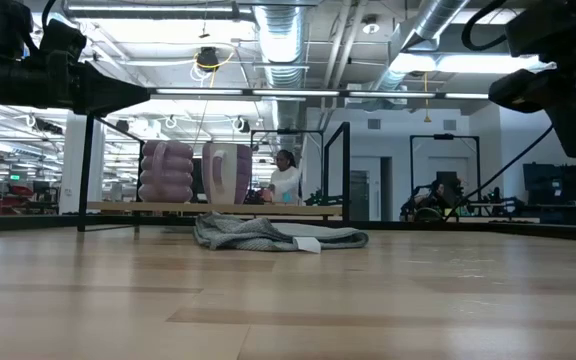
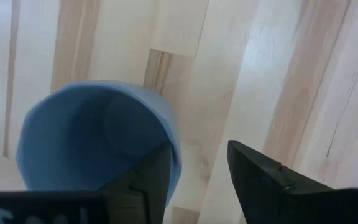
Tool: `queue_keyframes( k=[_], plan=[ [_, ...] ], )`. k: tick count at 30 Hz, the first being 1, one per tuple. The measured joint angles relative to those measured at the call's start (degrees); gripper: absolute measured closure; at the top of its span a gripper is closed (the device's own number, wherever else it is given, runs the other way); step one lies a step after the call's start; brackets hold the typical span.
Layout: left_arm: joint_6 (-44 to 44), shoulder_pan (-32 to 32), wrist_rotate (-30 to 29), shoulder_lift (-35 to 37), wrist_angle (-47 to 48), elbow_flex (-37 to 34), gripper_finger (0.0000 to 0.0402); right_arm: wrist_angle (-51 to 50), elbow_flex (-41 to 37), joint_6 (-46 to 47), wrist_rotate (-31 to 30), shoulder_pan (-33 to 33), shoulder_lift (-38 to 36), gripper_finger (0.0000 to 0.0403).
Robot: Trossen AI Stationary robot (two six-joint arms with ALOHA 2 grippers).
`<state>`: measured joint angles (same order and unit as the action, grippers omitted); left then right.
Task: Stack small to large cups/mugs on shelf
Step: Put the blue mug on the shelf
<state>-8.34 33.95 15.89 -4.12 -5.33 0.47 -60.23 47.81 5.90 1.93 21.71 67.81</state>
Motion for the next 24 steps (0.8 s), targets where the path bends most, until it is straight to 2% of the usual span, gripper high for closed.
queue_keyframes(
  k=[7, 15, 20, 24],
  plan=[
    [0.0, 0.0, 0.0, 0.0, 0.0, 0.0, 0.024, 1.9, 0.0, -0.4, -0.3, 0.0, 0.8, 0.0227],
    [0.3, 0.0, 0.0, 0.0, 0.0, 0.0, 0.024, 1.8, -0.1, -4.3, 4.1, 0.1, 9.8, 0.0232],
    [0.5, 0.0, 0.0, 0.0, -0.1, 0.0, 0.024, 1.9, 0.0, -4.5, 4.2, 0.1, 14.9, 0.0258],
    [0.5, 0.0, 0.0, 0.0, -0.1, 0.0, 0.024, 2.1, 0.1, -4.6, 4.7, 0.1, 16.1, 0.0284]
  ],
)
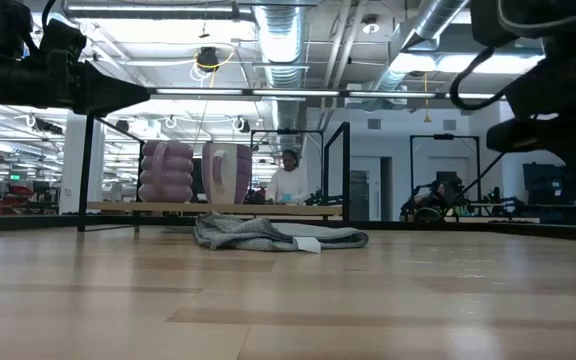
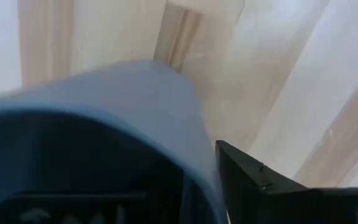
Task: Stack small to large cups/mugs on shelf
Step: Put the blue mug on the shelf
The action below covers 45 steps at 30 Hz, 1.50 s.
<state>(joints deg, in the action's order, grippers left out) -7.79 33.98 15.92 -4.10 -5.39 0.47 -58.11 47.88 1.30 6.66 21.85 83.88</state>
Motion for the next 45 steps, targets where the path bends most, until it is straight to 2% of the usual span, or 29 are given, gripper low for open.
queue_keyframes(
  k=[15, 21, 24, 33, 39, 45],
  plan=[
    [0.1, 0.0, 0.0, 0.0, 0.0, 0.0, 0.024, 3.1, 0.2, 0.9, 0.8, -0.2, -5.8, 0.03],
    [0.0, 0.0, 0.0, 0.0, 0.0, 0.0, 0.024, 3.8, 0.2, 1.8, 0.8, -0.2, -5.8, 0.0341],
    [0.0, 0.0, 0.0, 0.0, 0.0, 0.0, 0.024, 4.1, 0.3, 4.8, 0.8, -0.6, -5.8, 0.0376],
    [0.0, 0.0, 0.0, 0.0, 0.0, 0.0, 0.024, 5.0, 0.3, 20.0, 0.5, -6.9, -5.8, 0.0378],
    [0.0, 0.0, 0.0, 0.0, 0.0, 0.0, 0.024, 5.0, 4.7, 18.4, -1.1, -11.8, -5.8, 0.0378],
    [-0.3, 0.0, 0.0, 0.0, 0.0, 0.0, 0.024, 4.5, 12.9, 9.3, -6.5, -16.8, -5.8, 0.0378]
  ],
)
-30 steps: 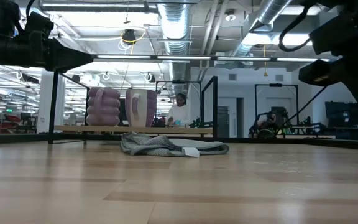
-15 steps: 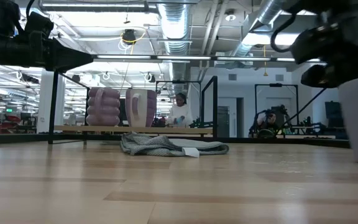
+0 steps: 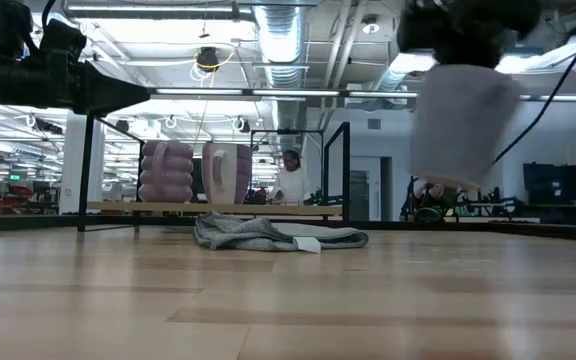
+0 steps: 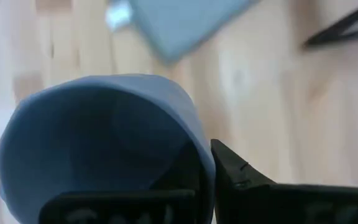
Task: Stack small to large cups/mugs on shelf
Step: Put the blue mug on the shelf
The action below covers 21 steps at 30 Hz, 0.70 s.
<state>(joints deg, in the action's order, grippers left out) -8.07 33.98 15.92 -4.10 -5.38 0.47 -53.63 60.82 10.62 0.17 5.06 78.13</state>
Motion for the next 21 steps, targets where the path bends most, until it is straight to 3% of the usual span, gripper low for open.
queue_keyframes(
  k=[10, 18, 21],
  plan=[
    [-0.3, 0.0, 0.0, 0.0, 0.1, 0.0, 0.024, 3.3, 14.5, -14.3, -11.5, -8.1, 0.0, 0.0378],
    [-0.3, 0.0, 0.0, 0.0, 0.1, 0.0, 0.024, 19.6, 18.4, -27.9, -11.8, -14.9, 0.0, 0.0378],
    [-0.3, 0.0, 0.0, 0.0, 0.1, 0.0, 0.024, 23.6, 18.4, -29.1, -10.8, -18.1, 0.0, 0.0378]
  ],
)
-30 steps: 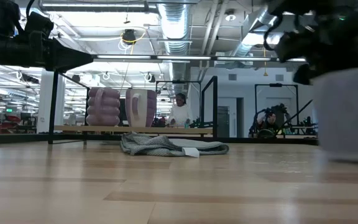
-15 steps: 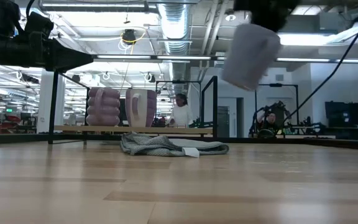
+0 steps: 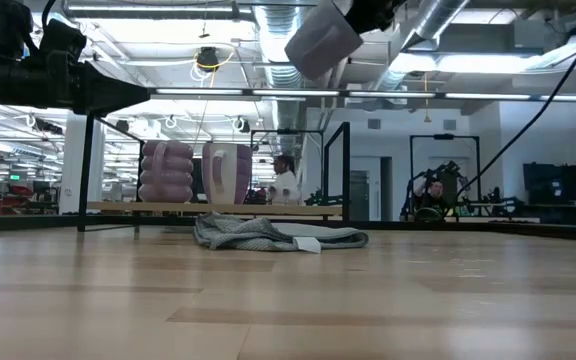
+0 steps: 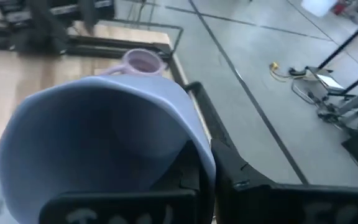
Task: Stack small to large cups/mugs on shelf
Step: Put the blue mug on the shelf
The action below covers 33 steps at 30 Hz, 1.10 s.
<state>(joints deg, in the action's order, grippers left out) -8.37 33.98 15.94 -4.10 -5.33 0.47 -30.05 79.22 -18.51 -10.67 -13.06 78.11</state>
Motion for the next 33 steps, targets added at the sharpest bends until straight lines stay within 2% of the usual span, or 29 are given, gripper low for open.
queue_keyframes(
  k=[7, 11, 15, 22, 33],
  plan=[
    [-0.1, 0.0, 0.0, 0.0, 0.0, 0.0, 0.024, 2.9, 0.1, 0.0, 2.3, -5.6, 2.9, 0.0378],
    [-0.1, 0.0, 0.1, 0.0, 0.0, 0.0, 0.024, 7.8, 0.1, -3.5, 4.5, -6.7, 8.1, 0.0378],
    [-0.1, 0.0, 0.1, 0.0, 0.0, 0.0, 0.024, 8.5, 1.8, -4.6, 4.7, -7.7, 13.6, 0.0378],
    [-0.2, 0.0, 0.1, -0.2, 0.0, 0.0, 0.024, -1.4, 13.1, -5.5, 3.1, -9.4, 22.8, 0.0378],
    [-0.5, 0.0, 0.1, -0.8, -0.3, 0.0, 0.024, -25.2, 29.6, -6.1, 1.5, -9.3, 37.2, 0.0378]
  ],
)
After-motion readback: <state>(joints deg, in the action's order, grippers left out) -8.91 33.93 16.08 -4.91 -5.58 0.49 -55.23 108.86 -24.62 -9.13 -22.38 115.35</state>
